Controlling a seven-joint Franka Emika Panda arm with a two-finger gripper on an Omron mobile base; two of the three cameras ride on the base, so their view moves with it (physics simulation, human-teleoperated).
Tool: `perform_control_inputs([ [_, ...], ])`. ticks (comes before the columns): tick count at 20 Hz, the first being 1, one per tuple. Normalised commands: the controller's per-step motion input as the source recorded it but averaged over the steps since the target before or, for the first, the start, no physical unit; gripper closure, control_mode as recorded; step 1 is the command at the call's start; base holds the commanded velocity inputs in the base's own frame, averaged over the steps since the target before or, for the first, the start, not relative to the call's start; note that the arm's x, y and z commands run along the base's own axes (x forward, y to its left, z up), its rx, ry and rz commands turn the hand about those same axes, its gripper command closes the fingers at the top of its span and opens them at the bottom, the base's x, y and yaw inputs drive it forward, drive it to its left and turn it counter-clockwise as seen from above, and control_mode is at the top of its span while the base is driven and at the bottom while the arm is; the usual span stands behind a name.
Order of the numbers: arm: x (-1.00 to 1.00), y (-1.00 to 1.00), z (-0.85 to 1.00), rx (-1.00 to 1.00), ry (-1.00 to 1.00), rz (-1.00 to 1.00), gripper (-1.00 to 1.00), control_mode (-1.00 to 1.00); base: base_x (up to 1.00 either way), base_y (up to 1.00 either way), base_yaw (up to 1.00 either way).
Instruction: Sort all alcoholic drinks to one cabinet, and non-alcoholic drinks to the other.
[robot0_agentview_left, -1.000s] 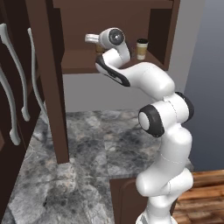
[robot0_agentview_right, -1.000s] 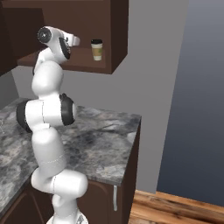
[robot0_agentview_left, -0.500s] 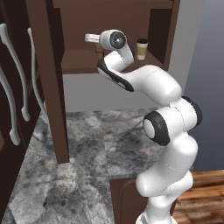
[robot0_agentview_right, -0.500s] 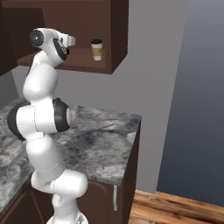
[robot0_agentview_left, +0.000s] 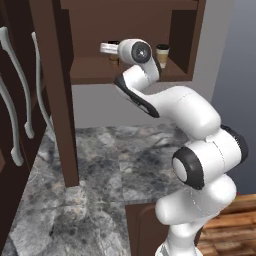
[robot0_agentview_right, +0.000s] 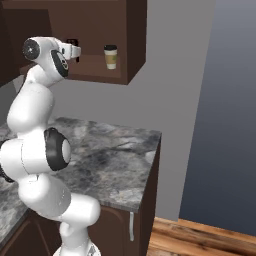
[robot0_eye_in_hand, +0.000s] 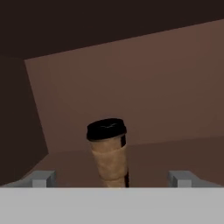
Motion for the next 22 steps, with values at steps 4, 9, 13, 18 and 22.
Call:
perform_control_inputs([
  [4, -0.62, -0.07, 0.01, -0.01, 0.08, 0.13, -1.00, -1.00, 0.00, 0.00, 0.00],
  [9, -0.53, -0.01, -0.07, -0.02, 0.17, 0.23, -1.00, -1.00, 0.00, 0.00, 0.00],
  [13, -0.48, -0.02, -0.06, 0.00, 0.14, 0.25, -1.00, -1.00, 0.00, 0.00, 0.00],
  [18, -0.38, -0.03, -0.02, 0.00, 0.03, 0.21, -1.00, -1.00, 0.00, 0.00, 0.00],
  [22, -0.35, -0.06, 0.00, -0.01, 0.00, 0.16, -1.00, -1.00, 0.00, 0.00, 0.00],
])
